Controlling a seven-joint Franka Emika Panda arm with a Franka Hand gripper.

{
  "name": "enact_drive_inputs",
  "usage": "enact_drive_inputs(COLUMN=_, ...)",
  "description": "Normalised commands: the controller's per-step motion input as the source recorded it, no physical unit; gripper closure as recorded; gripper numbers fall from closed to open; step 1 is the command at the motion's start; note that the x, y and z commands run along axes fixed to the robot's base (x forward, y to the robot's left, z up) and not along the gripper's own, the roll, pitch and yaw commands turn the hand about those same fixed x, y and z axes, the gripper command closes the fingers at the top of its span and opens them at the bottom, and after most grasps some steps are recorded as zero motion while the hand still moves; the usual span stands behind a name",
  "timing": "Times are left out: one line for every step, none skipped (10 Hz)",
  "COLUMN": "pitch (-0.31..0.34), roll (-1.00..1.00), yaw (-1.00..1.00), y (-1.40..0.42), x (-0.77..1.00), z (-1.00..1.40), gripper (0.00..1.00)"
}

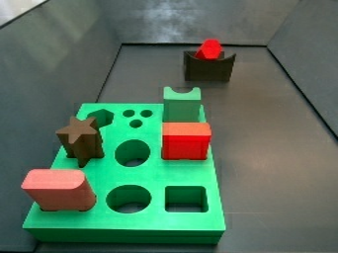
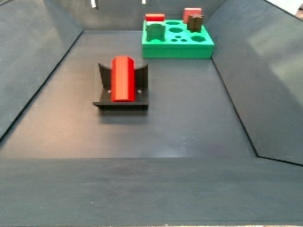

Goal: Pick up the hexagon object. Move up. Place the hexagon object on the fixture. Regrasp the hexagon object. Move to above the board. Insert the hexagon object.
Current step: Regrasp the hexagon object.

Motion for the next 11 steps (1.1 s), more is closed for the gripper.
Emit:
enact_drive_inputs(pitch=0.084, roll=1.0, yaw=0.06, y=-0.03, x=0.09, z=-0.02, gripper=0.0)
enact_drive_inputs(pitch=0.111, roll=1.0, yaw=0.07, y=-0.04, x=0.1, z=-0.02, gripper=0.0)
enact_drive_inputs(pitch=0.155, roll=1.0, yaw=0.1, y=-0.04, x=0.12, z=-0.02, gripper=0.0)
enact_drive_inputs(pitch=0.181, roll=0.97, yaw=0.13, y=-0.05, x=0.12, z=-0.03, gripper=0.0)
enact_drive_inputs(pitch=0.179, roll=0.85, yaw=0.14, y=-0.05, x=0.12, z=-0.03, gripper=0.0)
enact_drive_inputs(pitch=0.159, roll=0.56, yaw=0.18, y=-0.05, x=0.13, z=-0.03, gripper=0.0)
enact_drive_inputs(pitch=0.15, roll=0.44, yaw=0.19, y=-0.05, x=0.14, z=-0.03, gripper=0.0)
enact_drive_inputs(pitch=0.123, roll=0.25, yaw=0.2, y=-0.04, x=0.15, z=-0.02, gripper=0.0)
enact_drive_inputs(pitch=0.093, roll=0.19, yaw=0.21, y=-0.04, x=0.13, z=-0.02, gripper=0.0)
enact_drive_inputs(pitch=0.063, roll=0.17, yaw=0.2, y=-0.05, x=0.1, z=-0.02, gripper=0.0)
enact_drive_inputs(pitch=0.12, roll=0.22, yaw=0.22, y=0.07, x=0.04, z=-1.0, gripper=0.0)
